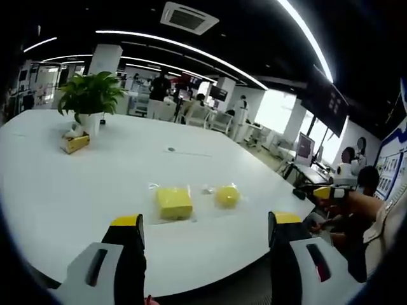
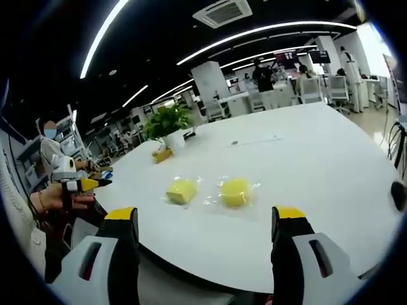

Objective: Compare the silicone blocks by pressing each to a similar depth, holding the contact briefly, and releasing to observe deformation and rebound differences across the visible hardness samples.

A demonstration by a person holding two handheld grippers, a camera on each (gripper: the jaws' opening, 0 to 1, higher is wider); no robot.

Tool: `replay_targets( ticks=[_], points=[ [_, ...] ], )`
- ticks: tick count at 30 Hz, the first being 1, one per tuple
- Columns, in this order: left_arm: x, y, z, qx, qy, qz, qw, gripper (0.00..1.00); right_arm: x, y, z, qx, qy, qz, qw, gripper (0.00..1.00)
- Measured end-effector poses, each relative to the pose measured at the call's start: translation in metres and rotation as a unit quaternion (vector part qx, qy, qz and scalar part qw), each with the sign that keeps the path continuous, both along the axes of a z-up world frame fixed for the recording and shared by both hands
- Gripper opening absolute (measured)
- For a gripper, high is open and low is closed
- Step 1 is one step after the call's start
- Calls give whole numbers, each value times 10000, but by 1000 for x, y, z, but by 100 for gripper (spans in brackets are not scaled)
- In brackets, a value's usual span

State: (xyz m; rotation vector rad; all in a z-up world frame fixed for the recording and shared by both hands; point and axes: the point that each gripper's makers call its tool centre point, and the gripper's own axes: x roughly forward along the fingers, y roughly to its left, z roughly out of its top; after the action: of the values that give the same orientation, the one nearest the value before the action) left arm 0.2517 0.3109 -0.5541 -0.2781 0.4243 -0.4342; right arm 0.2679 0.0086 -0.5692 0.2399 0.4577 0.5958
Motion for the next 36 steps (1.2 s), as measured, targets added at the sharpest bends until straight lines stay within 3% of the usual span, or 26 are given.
replay_targets(
  ticks=[25, 36],
  points=[
    [23, 6, -13, -5, 255, 70, 9996, 80, 22, 2, -3, -80, 85, -10, 9999, 81],
    [64, 12, -20, -296, 550, 111, 9980, 80, 38, 6, -5, -113, 143, 40, 9998, 81]
  ],
)
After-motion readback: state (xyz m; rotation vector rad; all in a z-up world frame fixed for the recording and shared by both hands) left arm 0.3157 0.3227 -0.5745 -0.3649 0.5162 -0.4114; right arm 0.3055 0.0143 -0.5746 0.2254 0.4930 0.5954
